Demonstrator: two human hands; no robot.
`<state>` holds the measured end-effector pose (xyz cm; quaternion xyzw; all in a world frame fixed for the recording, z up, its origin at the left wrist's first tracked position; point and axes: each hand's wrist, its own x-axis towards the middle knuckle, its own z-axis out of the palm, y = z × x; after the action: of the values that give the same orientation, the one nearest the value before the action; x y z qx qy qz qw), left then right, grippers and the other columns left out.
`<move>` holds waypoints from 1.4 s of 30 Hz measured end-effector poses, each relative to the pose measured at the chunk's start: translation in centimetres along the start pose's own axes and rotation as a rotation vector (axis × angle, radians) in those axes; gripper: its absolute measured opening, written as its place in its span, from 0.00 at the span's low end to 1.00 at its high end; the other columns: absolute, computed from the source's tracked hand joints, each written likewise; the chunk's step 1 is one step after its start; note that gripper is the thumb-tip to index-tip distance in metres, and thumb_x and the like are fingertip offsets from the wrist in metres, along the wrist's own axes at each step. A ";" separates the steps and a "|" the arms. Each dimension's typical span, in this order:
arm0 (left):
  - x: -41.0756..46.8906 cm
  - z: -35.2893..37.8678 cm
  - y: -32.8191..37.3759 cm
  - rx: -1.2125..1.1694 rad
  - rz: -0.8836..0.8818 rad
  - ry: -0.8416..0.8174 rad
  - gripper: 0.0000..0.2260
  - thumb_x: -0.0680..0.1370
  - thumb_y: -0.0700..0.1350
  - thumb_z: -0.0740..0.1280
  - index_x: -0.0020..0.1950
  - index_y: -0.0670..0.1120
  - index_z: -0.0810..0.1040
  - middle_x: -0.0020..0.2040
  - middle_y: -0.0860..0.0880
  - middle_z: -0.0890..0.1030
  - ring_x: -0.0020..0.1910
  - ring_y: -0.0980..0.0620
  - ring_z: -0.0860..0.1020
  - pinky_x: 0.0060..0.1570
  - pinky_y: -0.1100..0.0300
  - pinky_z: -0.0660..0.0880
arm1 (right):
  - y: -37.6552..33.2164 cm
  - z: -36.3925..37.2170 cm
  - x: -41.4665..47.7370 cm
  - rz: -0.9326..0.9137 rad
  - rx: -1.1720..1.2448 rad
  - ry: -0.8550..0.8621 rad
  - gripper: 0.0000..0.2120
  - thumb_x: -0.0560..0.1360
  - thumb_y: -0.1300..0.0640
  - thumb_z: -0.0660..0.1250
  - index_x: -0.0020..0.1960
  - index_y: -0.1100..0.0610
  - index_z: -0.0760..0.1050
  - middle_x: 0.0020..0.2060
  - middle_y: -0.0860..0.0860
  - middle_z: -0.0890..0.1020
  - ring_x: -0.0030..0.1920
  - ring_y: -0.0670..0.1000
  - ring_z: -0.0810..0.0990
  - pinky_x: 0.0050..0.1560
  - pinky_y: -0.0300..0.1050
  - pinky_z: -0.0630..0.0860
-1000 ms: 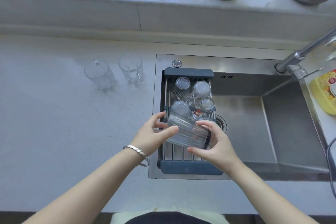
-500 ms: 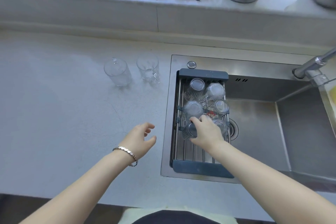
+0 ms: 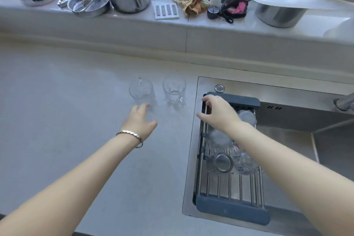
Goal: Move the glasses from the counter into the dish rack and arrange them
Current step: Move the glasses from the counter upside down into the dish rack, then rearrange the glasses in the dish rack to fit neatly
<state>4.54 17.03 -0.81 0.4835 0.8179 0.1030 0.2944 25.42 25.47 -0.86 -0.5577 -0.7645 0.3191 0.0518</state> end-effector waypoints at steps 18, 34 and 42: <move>7.7 -0.9 -1.8 -0.210 -0.079 0.145 0.36 0.64 0.48 0.77 0.68 0.46 0.65 0.66 0.48 0.70 0.65 0.49 0.72 0.61 0.56 0.70 | -3.0 5.4 6.2 0.261 0.706 0.046 0.37 0.62 0.57 0.78 0.64 0.54 0.61 0.56 0.53 0.75 0.54 0.50 0.76 0.47 0.37 0.70; -11.9 6.8 2.5 -0.134 0.233 -0.130 0.37 0.62 0.46 0.77 0.68 0.50 0.65 0.63 0.52 0.73 0.64 0.52 0.72 0.61 0.58 0.70 | 10.0 0.4 -20.5 0.545 1.524 0.010 0.44 0.41 0.49 0.84 0.54 0.56 0.72 0.49 0.55 0.85 0.46 0.55 0.85 0.37 0.47 0.82; -14.3 8.7 3.4 -0.124 0.300 -0.155 0.38 0.60 0.45 0.78 0.67 0.47 0.66 0.62 0.50 0.74 0.63 0.51 0.73 0.62 0.61 0.68 | 12.5 0.9 -23.3 0.669 1.690 -0.043 0.43 0.42 0.51 0.83 0.56 0.55 0.76 0.48 0.56 0.82 0.45 0.56 0.85 0.39 0.50 0.83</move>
<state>17.23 5.60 -0.75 0.5877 0.7035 0.1584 0.3669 43.93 6.64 -1.90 -0.5207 -0.0751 0.7821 0.3340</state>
